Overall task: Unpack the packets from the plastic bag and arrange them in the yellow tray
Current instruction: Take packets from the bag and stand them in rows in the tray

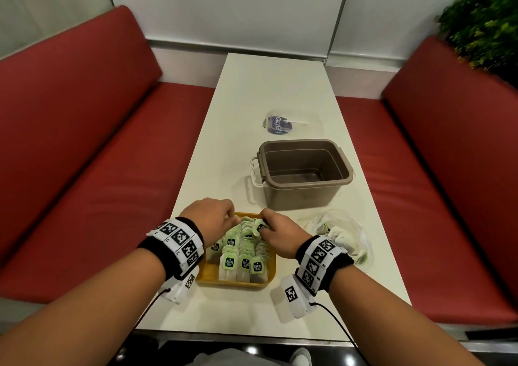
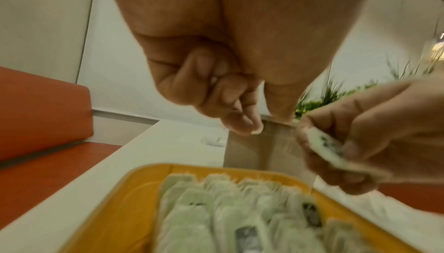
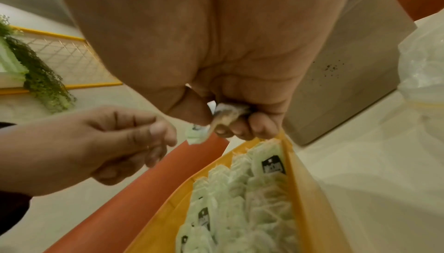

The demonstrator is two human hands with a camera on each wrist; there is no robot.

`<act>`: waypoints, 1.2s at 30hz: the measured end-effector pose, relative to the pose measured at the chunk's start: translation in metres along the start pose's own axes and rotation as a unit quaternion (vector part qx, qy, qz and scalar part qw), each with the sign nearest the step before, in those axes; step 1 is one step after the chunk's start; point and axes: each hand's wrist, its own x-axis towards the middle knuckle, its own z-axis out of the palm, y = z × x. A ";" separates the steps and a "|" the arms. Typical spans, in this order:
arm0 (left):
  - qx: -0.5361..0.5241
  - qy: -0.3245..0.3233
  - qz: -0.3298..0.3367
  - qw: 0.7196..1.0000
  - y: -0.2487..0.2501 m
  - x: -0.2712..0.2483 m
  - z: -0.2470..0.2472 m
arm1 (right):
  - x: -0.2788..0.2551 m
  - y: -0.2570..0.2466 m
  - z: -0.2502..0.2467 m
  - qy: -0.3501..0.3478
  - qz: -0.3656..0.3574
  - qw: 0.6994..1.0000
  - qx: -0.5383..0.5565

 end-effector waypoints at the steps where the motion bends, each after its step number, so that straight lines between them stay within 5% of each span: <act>1: -0.026 0.012 0.024 0.999 0.004 -0.001 -0.004 | 0.000 -0.002 0.001 0.008 -0.016 1.000 0.004; 6: -0.045 0.019 0.077 0.996 0.016 -0.008 -0.011 | 0.003 -0.013 0.004 0.057 -0.081 0.993 0.071; 18: -0.047 0.084 0.119 0.988 0.011 -0.017 -0.027 | 0.011 -0.019 0.002 0.142 -0.069 0.986 0.051; 28: -0.073 0.089 0.095 0.989 0.001 -0.017 -0.024 | 0.010 -0.022 0.004 0.094 -0.051 0.994 -0.013; 36: 0.075 -0.153 0.010 0.985 -0.024 -0.021 0.007 | 0.004 0.004 0.008 0.088 0.056 0.988 -0.113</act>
